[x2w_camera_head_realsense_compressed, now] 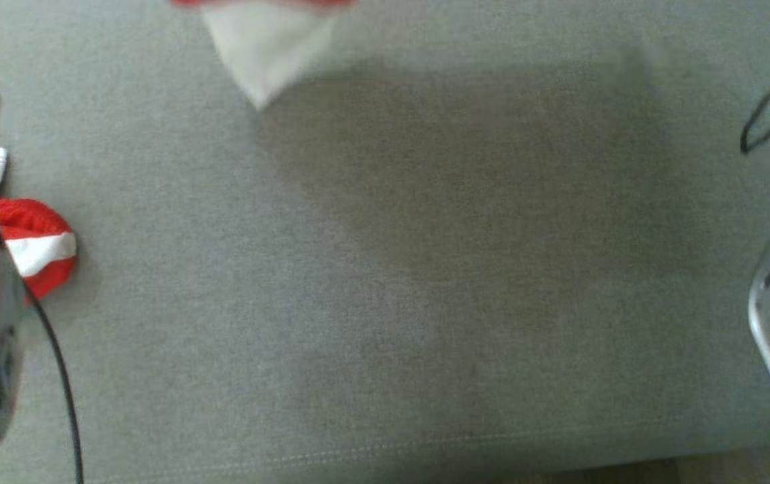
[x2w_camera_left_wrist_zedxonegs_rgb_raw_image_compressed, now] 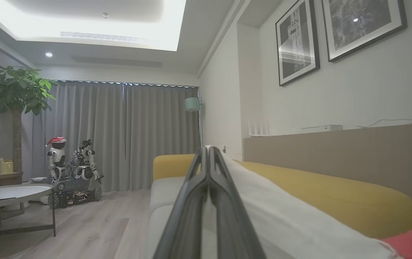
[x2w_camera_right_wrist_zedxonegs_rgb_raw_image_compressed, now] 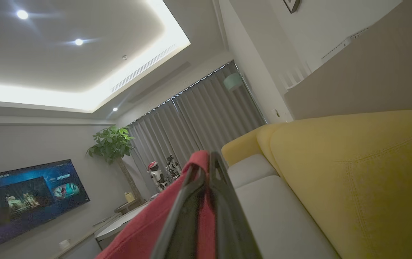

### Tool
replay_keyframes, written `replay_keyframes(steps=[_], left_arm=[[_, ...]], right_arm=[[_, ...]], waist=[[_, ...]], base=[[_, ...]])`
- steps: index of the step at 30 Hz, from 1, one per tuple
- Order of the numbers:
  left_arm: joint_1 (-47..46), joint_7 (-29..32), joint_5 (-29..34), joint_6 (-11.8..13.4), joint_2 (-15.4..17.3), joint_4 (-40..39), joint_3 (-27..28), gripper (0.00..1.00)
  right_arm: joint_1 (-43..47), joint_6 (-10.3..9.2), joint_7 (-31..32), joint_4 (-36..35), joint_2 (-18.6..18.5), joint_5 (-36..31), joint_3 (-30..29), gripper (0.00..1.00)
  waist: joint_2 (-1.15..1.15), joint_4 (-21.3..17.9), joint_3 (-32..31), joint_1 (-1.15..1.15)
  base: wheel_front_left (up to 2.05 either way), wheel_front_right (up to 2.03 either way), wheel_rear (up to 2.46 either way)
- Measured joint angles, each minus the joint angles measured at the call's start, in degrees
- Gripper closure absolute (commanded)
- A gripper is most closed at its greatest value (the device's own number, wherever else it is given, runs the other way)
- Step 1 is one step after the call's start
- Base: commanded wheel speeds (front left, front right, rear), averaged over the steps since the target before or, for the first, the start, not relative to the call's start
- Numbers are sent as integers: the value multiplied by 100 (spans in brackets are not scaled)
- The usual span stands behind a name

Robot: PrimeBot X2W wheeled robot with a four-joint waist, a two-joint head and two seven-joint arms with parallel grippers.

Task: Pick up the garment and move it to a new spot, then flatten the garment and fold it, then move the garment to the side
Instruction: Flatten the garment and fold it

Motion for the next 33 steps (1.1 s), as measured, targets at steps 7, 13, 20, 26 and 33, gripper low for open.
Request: replay_keyframes(steps=[7,13,20,26,33], left_arm=[[-859,-130,149,26,-237,1218,-10,100],[-243,-127,67,-8,-660,2434,-41,100],[287,-126,-282,-110,-894,3311,-8,100],[765,-126,-493,-152,-998,3268,154,100],[2455,-125,-537,-158,-990,2165,381,100]], right_arm=[[-1060,0,-1126,1984,0,-347,934,100],[-906,0,-1293,3474,10,-416,1813,100],[-645,0,-1502,4077,10,-20,2529,100],[55,0,-1870,3972,-8,332,2884,100],[1835,0,-2078,3081,-158,1223,3179,100]], waist=[[0,-11,316,0],[0,94,650,1],[0,215,966,2],[0,250,924,1],[0,253,460,0]], base=[[0,0,0],[0,0,0],[0,0,0],[0,0,0],[0,0,0]])
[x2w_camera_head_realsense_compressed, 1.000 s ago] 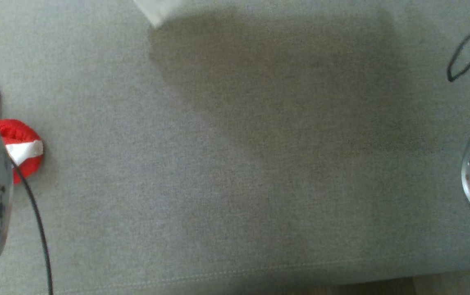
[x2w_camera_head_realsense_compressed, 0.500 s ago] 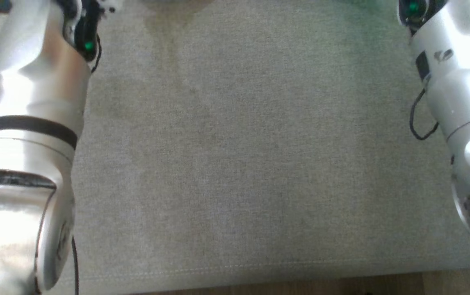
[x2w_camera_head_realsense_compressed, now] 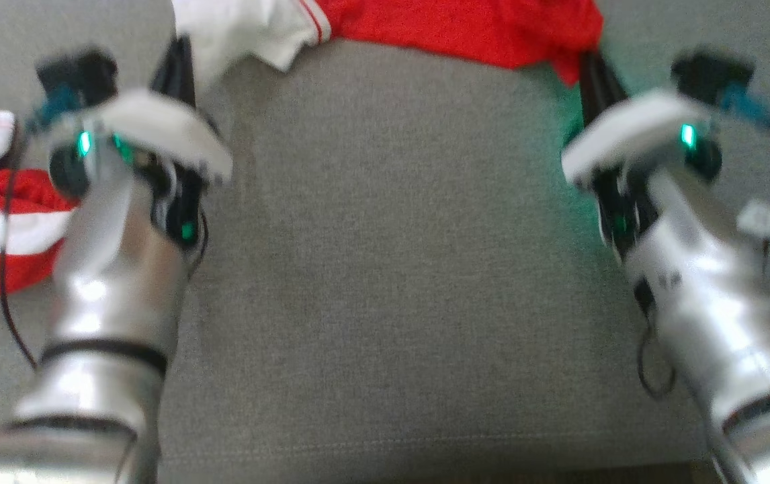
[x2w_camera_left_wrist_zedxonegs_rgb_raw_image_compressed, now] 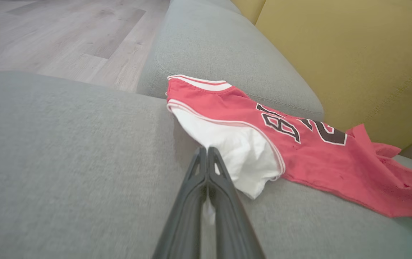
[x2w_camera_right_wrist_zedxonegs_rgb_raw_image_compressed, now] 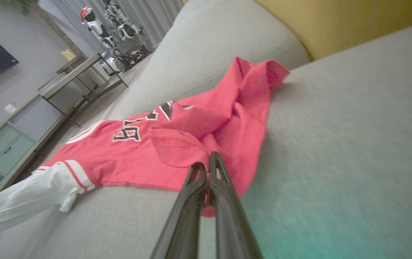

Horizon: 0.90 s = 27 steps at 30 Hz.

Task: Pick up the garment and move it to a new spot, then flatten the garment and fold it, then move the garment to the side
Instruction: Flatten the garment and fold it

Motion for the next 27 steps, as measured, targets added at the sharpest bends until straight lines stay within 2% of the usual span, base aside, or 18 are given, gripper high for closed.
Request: replay_keyframes(steps=[8,13,16,22,23,27], left_arm=[[2146,3,105,38,178,-1611,249,100],[3357,118,167,115,213,-2722,140,100],[4114,441,167,238,269,-3617,96,100],[5715,1277,167,682,368,-5497,7,100],[5715,1277,167,682,368,-5497,7,100],[6475,1708,165,887,454,-6395,-27,100]], right_arm=[[1827,0,124,-1285,-566,802,240,100],[2807,0,248,-1923,-789,1171,107,100],[3396,0,349,-2175,-929,1173,-68,100],[4346,0,581,-2758,-987,993,-586,100],[4346,0,581,-2758,-987,993,-586,100],[4898,0,844,-3114,-985,609,-1081,100]], waist=[[0,-33,-749,0],[0,-20,-1179,0],[0,14,-1392,0],[0,61,-1683,-1],[0,61,-1683,-1],[0,62,-1822,-1]], base=[[0,0,0],[0,0,0],[0,0,0],[0,0,0],[0,0,0],[0,0,0]])
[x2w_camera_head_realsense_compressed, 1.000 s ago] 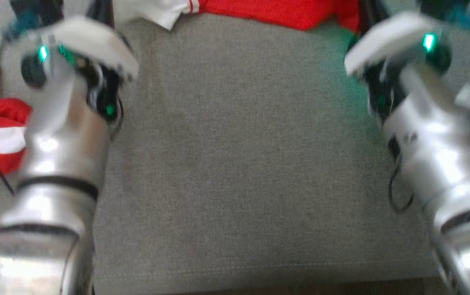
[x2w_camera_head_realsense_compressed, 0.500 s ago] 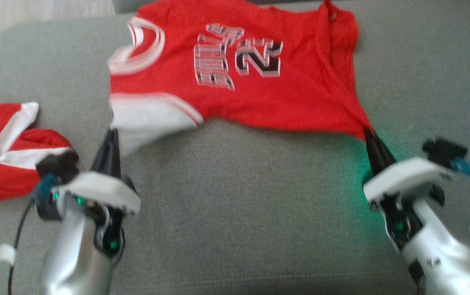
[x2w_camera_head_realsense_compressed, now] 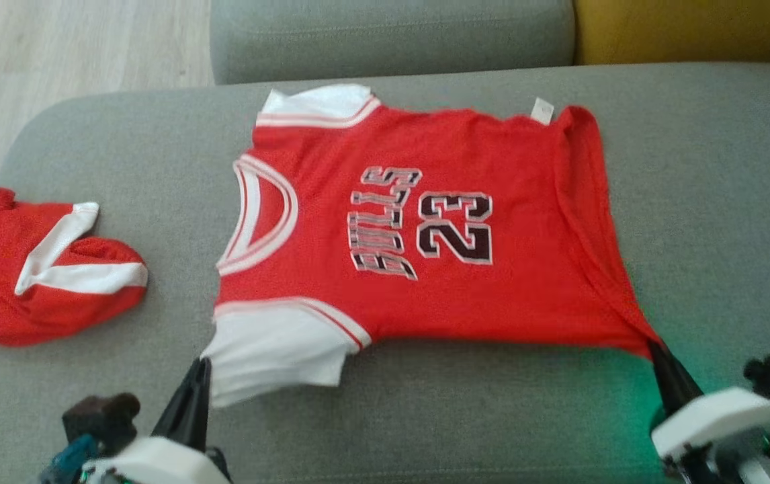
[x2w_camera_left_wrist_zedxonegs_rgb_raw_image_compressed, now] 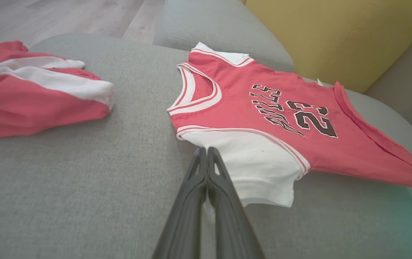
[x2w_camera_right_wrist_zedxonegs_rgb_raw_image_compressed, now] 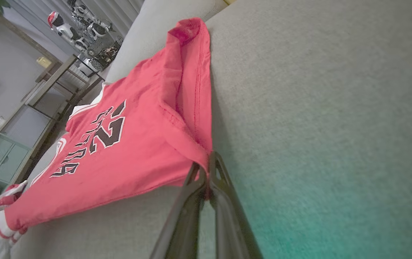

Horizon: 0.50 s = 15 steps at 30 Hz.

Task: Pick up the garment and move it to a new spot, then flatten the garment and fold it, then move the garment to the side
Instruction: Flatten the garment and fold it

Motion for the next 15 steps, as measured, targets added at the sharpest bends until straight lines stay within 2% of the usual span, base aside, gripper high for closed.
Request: replay_keyframes(steps=[4,5,6,9,15], left_arm=[[482,366,1,182,45,-644,-16,100],[668,498,1,247,52,-887,-22,100],[668,498,1,247,52,-887,-22,100],[875,631,1,332,64,-1140,-37,100],[938,767,0,331,90,-1300,-68,100]], right_arm=[[596,0,380,-441,145,-466,-579,100],[866,0,620,-725,319,-676,-873,100],[866,0,620,-725,319,-676,-873,100],[1232,0,1015,-1199,621,-1024,-1283,100],[1573,0,1793,-2007,1159,-1454,-1953,100]], waist=[[0,21,-123,0],[0,34,-171,0],[0,34,-171,0],[0,47,-206,0],[0,47,-179,0]], base=[[0,0,0],[0,0,0],[0,0,0],[0,0,0],[0,0,0]])
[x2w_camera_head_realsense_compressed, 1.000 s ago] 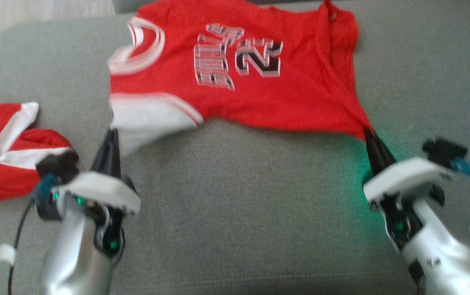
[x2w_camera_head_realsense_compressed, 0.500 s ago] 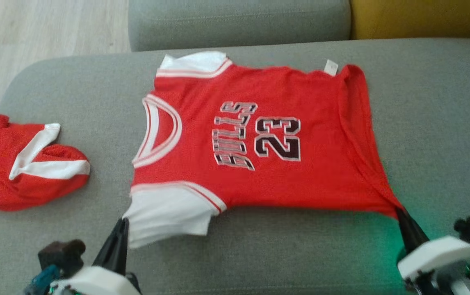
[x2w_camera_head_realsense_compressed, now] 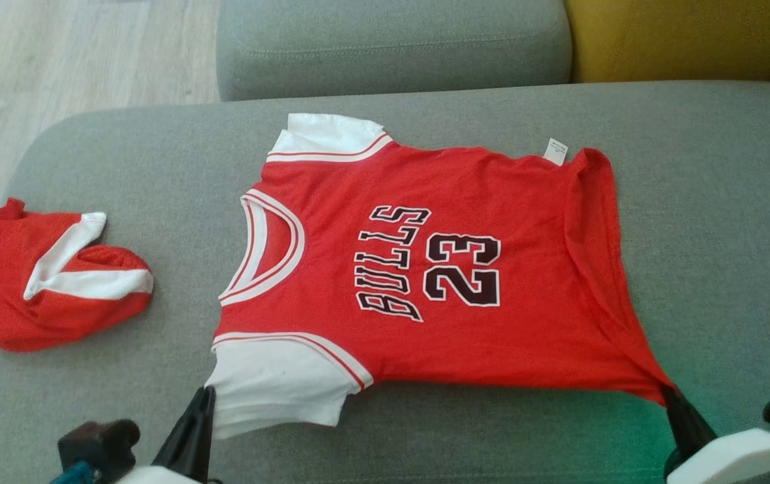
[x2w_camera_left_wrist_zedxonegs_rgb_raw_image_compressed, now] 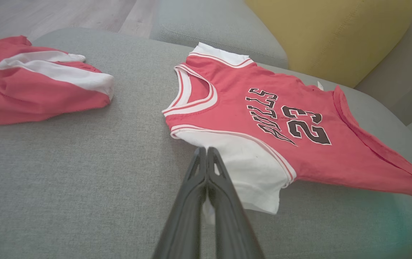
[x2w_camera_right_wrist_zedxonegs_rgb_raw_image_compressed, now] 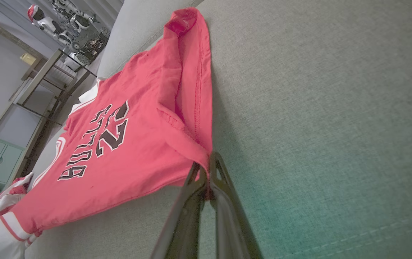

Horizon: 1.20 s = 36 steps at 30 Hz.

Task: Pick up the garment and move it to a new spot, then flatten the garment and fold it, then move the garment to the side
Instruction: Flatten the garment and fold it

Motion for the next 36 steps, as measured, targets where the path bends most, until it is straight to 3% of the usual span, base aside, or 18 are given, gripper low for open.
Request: replay_keyframes(steps=[4,8,17,31,32,33,36], left_arm=[[-143,55,-110,-112,66,8,-8,100],[-861,93,-389,-292,76,168,16,100],[-2816,-9,-662,-615,37,1394,70,100],[-4348,-490,-768,-956,-99,3584,35,97],[-4381,-558,-768,-967,-104,3682,32,56],[-4393,-628,-768,-977,-111,3761,29,0],[-4381,-929,-723,-1007,-109,3910,8,0]], right_arm=[[-19,0,414,-238,168,57,-331,100],[-193,0,790,-214,191,285,-600,100],[-1648,0,1162,45,189,157,-624,100],[-2889,0,909,888,174,-339,-283,100],[-2910,0,858,918,171,-341,-254,65],[-2911,0,787,925,172,-325,-220,0],[-2900,0,525,905,171,-337,-86,0]], waist=[[0,-8,96,0],[0,-11,250,0],[0,-81,814,1],[0,-160,1491,2],[0,-161,1505,2],[0,-163,1516,1],[0,-168,1529,1]], base=[[0,0,0],[0,0,0],[0,0,0],[0,0,0],[0,0,0],[0,0,0],[0,0,0]])
